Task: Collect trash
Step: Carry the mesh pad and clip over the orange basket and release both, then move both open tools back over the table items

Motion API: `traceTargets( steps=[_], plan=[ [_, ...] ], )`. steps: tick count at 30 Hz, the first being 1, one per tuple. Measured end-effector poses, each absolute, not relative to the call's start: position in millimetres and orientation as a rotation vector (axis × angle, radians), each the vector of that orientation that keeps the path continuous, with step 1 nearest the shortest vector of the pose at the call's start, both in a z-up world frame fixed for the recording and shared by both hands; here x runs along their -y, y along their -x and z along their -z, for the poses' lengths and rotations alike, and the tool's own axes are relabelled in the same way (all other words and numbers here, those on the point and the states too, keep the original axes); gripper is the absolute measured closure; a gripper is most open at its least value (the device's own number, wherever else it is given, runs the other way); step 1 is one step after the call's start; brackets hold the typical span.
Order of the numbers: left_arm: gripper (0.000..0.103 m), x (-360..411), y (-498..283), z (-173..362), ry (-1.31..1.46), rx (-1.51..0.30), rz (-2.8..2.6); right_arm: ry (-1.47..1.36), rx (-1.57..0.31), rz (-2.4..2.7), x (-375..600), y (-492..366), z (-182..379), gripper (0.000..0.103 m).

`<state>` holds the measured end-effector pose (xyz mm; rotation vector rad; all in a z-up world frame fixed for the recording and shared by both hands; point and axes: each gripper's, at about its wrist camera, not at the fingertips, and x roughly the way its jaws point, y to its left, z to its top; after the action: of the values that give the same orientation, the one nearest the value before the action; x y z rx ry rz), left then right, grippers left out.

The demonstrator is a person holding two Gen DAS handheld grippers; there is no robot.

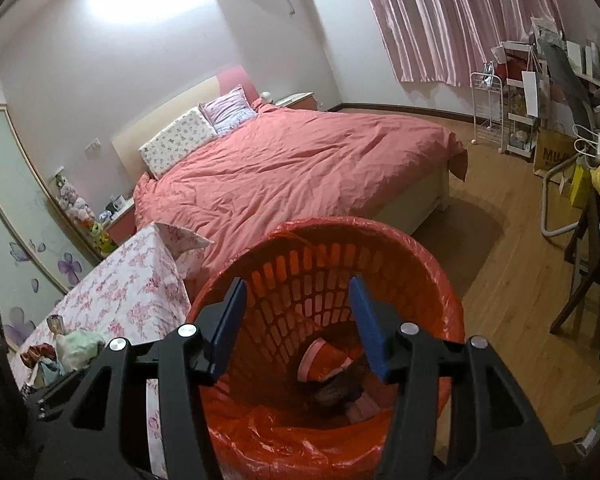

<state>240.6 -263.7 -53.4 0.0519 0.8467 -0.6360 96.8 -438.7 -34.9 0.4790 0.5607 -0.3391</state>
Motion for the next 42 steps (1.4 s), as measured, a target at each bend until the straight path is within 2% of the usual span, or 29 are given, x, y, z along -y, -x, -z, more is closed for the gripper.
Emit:
traceTargets(
  steps=[9, 26, 42],
  plan=[
    [0.035, 204.6, -228.2, 50.7, -0.096, -0.808, 0.491, -0.391, -0.582, 0.299, 406.1, -102.4, 21.9, 0.049],
    [0.029, 58.3, -231.9, 57.2, -0.004, -0.833, 0.209, -0.241, -0.669, 0.115, 303.1, -128.1, 19.9, 0.049],
    [0.022, -91.8, -227.1, 60.0, 0.103, -0.802, -0.088, -0.103, -0.801, -0.144, 173.6, -168.3, 47.6, 0.049]
  ],
)
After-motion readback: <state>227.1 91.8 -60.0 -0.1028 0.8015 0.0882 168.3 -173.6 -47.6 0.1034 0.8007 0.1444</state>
